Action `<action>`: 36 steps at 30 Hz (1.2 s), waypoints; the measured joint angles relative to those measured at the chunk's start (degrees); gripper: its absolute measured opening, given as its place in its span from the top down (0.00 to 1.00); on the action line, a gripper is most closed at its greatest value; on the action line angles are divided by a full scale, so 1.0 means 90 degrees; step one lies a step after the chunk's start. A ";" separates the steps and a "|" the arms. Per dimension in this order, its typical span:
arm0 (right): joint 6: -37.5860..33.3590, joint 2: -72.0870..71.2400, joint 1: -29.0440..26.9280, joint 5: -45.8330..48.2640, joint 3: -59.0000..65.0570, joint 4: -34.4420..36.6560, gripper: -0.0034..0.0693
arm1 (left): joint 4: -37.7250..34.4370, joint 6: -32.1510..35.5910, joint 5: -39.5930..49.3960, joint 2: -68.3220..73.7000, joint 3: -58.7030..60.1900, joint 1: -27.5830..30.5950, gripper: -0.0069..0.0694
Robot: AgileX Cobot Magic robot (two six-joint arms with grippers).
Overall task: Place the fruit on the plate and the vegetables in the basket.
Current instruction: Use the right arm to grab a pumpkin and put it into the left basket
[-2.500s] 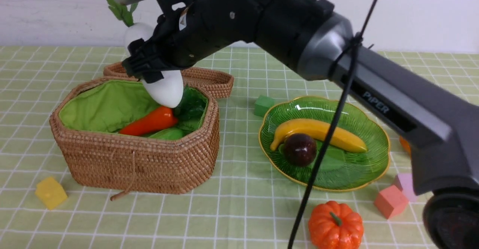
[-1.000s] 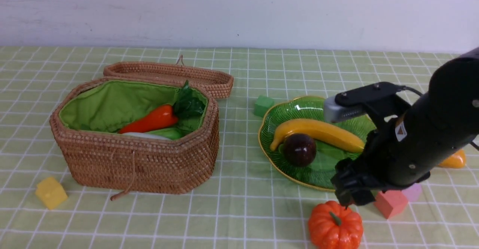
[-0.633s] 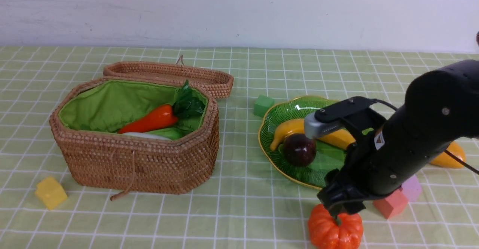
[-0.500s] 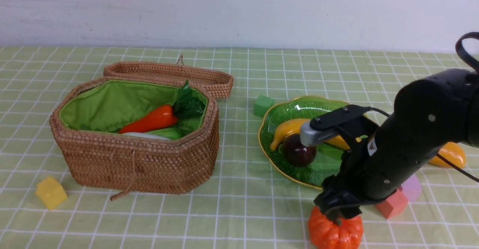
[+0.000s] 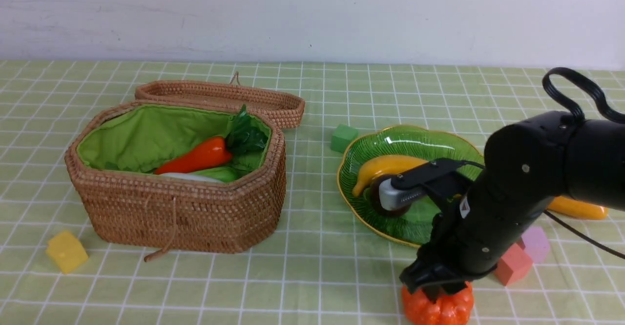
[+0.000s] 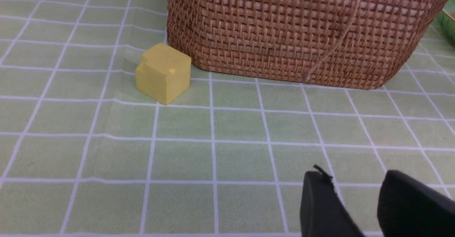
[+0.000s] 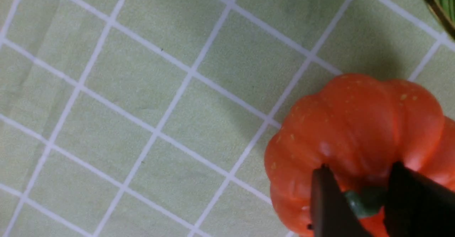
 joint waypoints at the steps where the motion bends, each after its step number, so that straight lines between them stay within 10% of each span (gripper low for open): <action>1: 0.0000 0.0000 -0.0008 0.0024 0.0000 -0.0061 0.79 | 0.0000 0.0000 0.0000 0.0000 0.0000 0.0000 0.60; 15: 0.0000 0.0025 0.0041 0.0997 -0.1794 0.0501 0.89 | 0.0000 0.0000 0.0000 0.0000 0.0000 0.0000 0.60; 23: -0.0337 0.0470 0.1070 -0.0278 -0.3896 0.1059 0.89 | 0.0000 0.0000 0.0000 0.0000 0.0000 0.0000 0.60; 36: 0.0162 0.3030 0.1409 -0.1026 -0.6175 0.0038 0.84 | 0.0000 0.0000 0.0000 0.0000 0.0000 0.0000 0.60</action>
